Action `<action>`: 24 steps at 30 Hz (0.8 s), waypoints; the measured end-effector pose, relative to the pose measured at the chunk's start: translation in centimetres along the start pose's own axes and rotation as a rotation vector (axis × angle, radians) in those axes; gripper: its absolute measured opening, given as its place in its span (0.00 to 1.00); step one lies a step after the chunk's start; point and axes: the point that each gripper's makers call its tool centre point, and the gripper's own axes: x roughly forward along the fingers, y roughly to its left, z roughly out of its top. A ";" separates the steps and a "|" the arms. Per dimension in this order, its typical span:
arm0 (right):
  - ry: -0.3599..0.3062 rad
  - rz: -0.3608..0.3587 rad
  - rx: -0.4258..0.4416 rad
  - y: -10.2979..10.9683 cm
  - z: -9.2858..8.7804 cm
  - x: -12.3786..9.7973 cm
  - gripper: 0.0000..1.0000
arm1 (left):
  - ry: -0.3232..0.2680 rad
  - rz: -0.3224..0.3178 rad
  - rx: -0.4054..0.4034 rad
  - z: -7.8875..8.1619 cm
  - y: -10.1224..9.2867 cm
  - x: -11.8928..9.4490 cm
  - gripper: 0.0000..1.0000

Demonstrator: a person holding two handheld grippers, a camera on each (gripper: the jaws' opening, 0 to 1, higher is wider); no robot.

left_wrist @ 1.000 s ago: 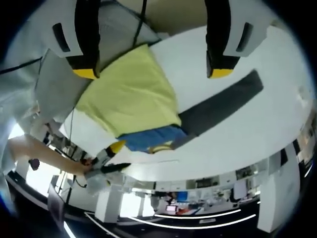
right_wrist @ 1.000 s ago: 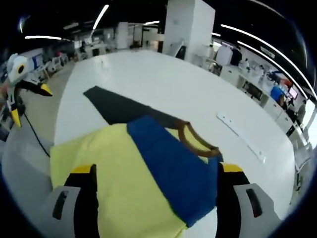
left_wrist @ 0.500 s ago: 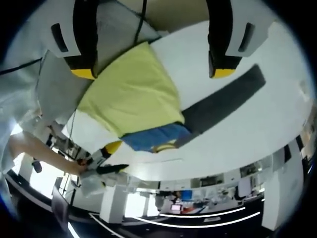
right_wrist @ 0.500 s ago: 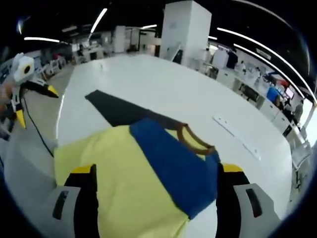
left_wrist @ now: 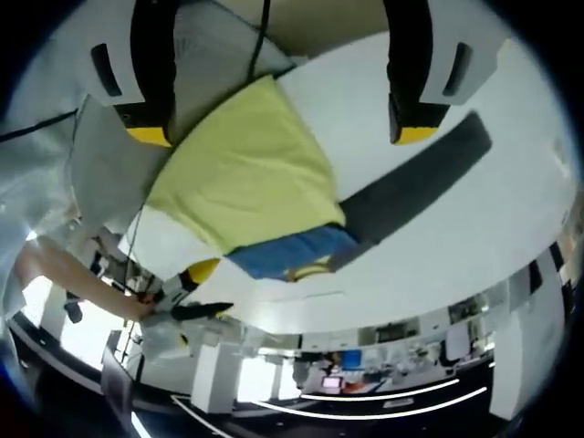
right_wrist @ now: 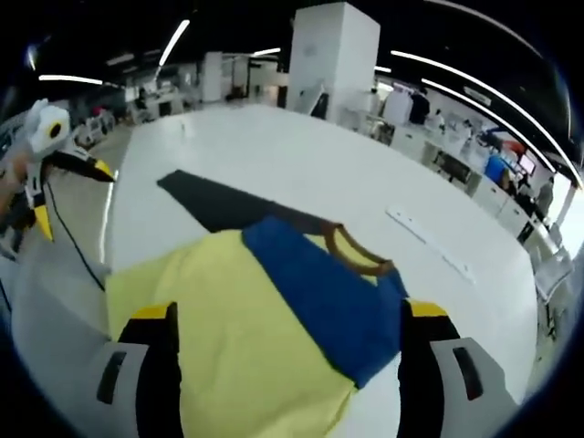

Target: Fold the garment on the visible template until the final outline fits inside the template.

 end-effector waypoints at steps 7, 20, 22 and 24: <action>-0.005 0.002 0.005 0.5 0.0 -0.5 1.00 | -0.016 -0.036 0.002 0.6 -0.5 0.2 0.95; -0.024 -0.021 0.006 1.1 0.1 -2.2 1.00 | 0.001 -0.040 0.014 0.4 -0.7 0.2 0.99; -0.030 -0.021 0.011 1.3 0.1 -2.5 1.00 | 0.002 -0.041 0.015 0.4 -0.7 0.2 0.99; -0.031 -0.022 0.014 1.4 0.0 -2.8 1.00 | 0.004 -0.044 0.017 0.3 -0.8 0.1 0.99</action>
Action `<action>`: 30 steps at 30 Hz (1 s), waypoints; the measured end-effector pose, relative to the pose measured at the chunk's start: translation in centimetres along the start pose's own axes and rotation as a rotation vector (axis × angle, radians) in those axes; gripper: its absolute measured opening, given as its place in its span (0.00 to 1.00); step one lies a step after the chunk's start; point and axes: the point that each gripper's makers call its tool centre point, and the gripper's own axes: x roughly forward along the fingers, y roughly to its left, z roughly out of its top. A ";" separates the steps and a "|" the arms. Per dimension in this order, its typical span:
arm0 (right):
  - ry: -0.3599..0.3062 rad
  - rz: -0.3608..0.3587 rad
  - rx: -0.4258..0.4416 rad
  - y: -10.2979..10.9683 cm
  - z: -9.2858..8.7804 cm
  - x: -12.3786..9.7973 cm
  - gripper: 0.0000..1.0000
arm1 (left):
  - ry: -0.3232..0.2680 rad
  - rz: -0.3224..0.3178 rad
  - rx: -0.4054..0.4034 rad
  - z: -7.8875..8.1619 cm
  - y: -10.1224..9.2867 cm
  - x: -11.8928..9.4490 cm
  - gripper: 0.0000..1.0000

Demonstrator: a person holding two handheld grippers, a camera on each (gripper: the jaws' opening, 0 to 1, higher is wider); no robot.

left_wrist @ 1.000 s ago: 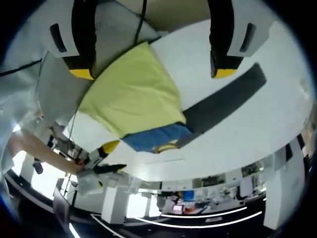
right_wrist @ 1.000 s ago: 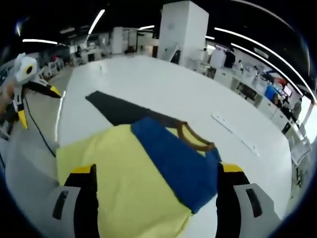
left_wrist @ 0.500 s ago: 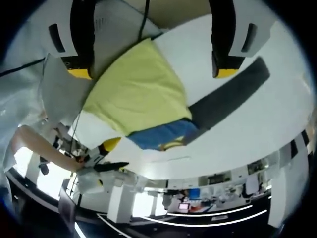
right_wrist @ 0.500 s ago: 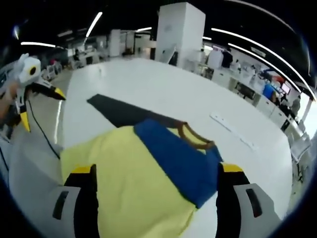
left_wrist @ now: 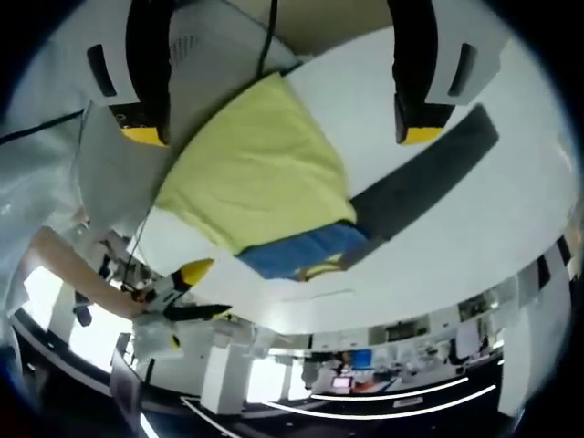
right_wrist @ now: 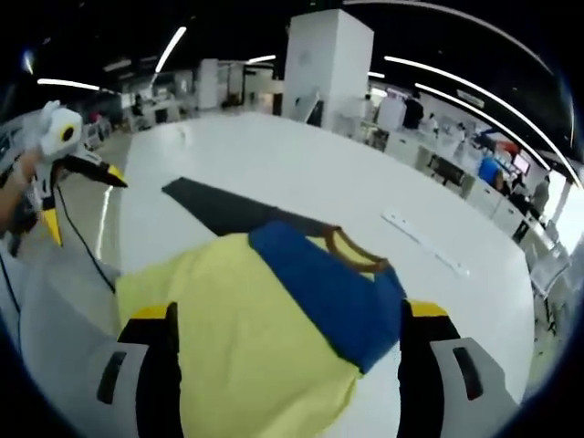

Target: Fold the garment on the visible template until the final outline fits inside the template.

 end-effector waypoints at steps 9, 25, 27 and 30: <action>-0.014 -0.009 0.009 1.0 -0.2 -1.6 1.00 | 0.005 -0.007 0.011 -0.1 -0.4 -0.1 0.99; -0.026 -0.034 0.028 1.7 -1.1 -3.8 1.00 | 0.004 -0.009 0.013 -0.1 -0.6 -0.1 0.99; -0.029 -0.039 0.029 1.6 -1.0 -4.1 1.00 | 0.005 -0.011 0.015 -0.1 -0.6 0.0 0.99; -0.033 -0.047 0.034 1.5 -1.0 -4.4 1.00 | 0.010 -0.011 0.018 0.0 -0.6 0.1 0.99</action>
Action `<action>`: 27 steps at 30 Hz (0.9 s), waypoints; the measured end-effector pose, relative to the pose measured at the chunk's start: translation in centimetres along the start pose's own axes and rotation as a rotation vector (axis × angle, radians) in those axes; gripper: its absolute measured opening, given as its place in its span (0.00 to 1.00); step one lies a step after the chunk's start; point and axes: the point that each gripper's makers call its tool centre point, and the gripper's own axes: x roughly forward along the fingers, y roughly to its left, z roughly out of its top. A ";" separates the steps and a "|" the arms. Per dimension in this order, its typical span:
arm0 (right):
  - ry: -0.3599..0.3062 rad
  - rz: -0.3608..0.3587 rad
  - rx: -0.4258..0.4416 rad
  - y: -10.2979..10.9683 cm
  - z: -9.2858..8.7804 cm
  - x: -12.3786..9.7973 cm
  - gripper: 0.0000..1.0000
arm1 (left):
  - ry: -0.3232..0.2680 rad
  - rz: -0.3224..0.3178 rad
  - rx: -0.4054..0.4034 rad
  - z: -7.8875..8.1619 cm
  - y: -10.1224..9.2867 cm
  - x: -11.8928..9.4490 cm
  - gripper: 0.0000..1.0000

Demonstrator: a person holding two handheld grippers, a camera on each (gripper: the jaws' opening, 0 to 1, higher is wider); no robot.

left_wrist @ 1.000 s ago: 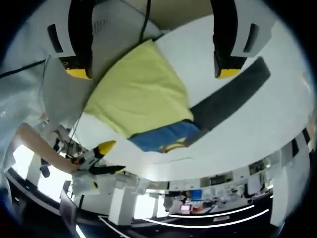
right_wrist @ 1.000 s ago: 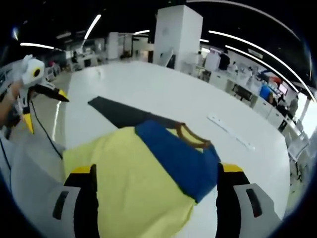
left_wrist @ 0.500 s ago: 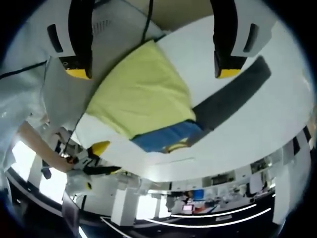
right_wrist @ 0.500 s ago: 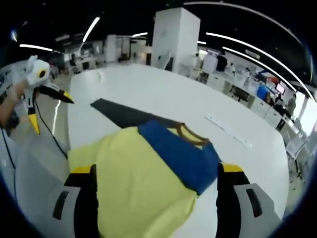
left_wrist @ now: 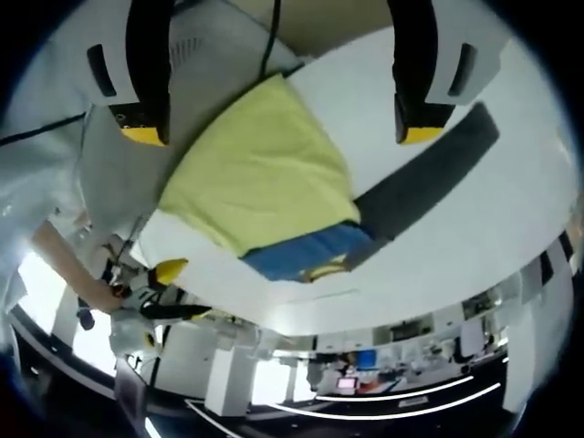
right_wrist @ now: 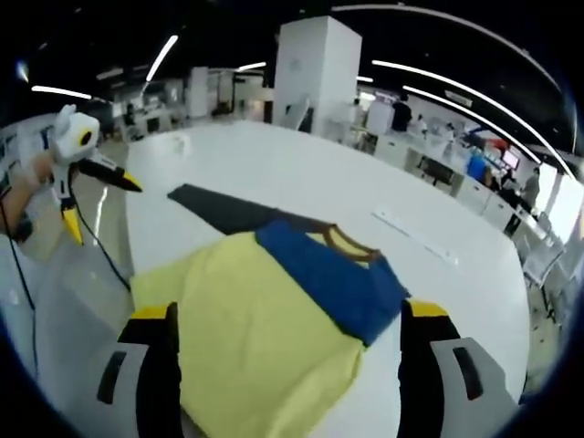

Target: Fold the garment on the visible template until the final outline fits inside the template.

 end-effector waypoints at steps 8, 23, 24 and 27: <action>-0.010 -0.011 0.005 0.2 0.2 -0.8 1.00 | -0.005 -0.002 0.004 0.3 0.2 0.0 0.99; -0.017 -0.023 0.015 0.7 0.2 -2.1 1.00 | 0.005 -0.003 0.005 0.4 0.5 0.1 0.99; -0.017 -0.024 0.014 0.7 0.2 -2.2 1.00 | 0.007 -0.004 0.006 0.4 0.5 0.1 0.99; -0.020 -0.024 0.015 0.9 0.2 -2.5 1.00 | 0.009 -0.004 0.005 0.4 0.6 0.1 0.99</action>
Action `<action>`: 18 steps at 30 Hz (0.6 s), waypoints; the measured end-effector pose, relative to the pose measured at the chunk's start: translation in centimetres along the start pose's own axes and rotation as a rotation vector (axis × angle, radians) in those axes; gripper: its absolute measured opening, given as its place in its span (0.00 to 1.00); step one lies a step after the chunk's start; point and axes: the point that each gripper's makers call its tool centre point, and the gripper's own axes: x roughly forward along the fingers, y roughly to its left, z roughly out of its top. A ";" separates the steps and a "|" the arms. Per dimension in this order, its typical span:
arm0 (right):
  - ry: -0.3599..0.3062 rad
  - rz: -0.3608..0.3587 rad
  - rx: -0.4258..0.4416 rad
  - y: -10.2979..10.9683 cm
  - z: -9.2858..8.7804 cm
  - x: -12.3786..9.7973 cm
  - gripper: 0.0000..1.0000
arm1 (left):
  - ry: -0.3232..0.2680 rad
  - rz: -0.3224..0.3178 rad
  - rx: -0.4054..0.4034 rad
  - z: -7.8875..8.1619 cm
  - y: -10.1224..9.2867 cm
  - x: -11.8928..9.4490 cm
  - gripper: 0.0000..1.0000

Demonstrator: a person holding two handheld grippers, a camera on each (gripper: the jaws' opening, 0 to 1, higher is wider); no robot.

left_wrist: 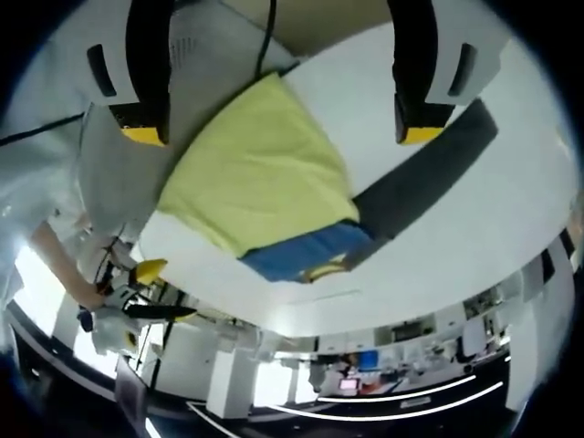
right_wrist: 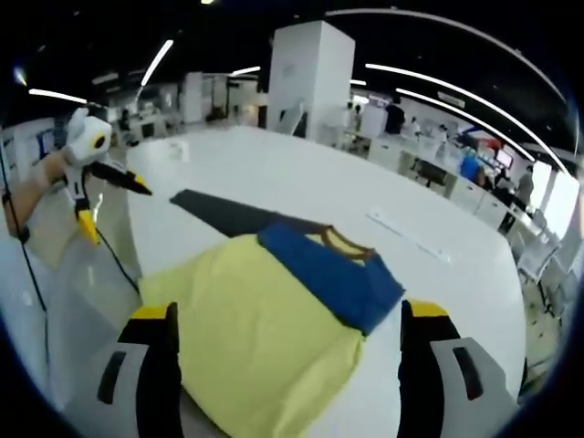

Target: Fold the garment on the visible template until the final outline fits inside the template.

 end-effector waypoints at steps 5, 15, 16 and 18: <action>-0.003 0.001 0.003 0.3 -0.1 -0.3 1.00 | -0.001 0.005 -0.005 -0.1 0.1 0.0 0.99; -0.018 -0.001 0.041 0.8 -0.6 -1.4 1.00 | 0.005 0.010 -0.014 -0.5 0.2 -0.1 0.99; -0.006 -0.012 0.031 0.5 -0.8 -1.4 1.00 | 0.004 0.009 -0.014 -0.5 0.2 -0.1 0.99; 0.002 -0.013 0.021 0.6 -1.1 -1.5 1.00 | 0.007 0.011 -0.013 -0.5 0.3 -0.1 0.99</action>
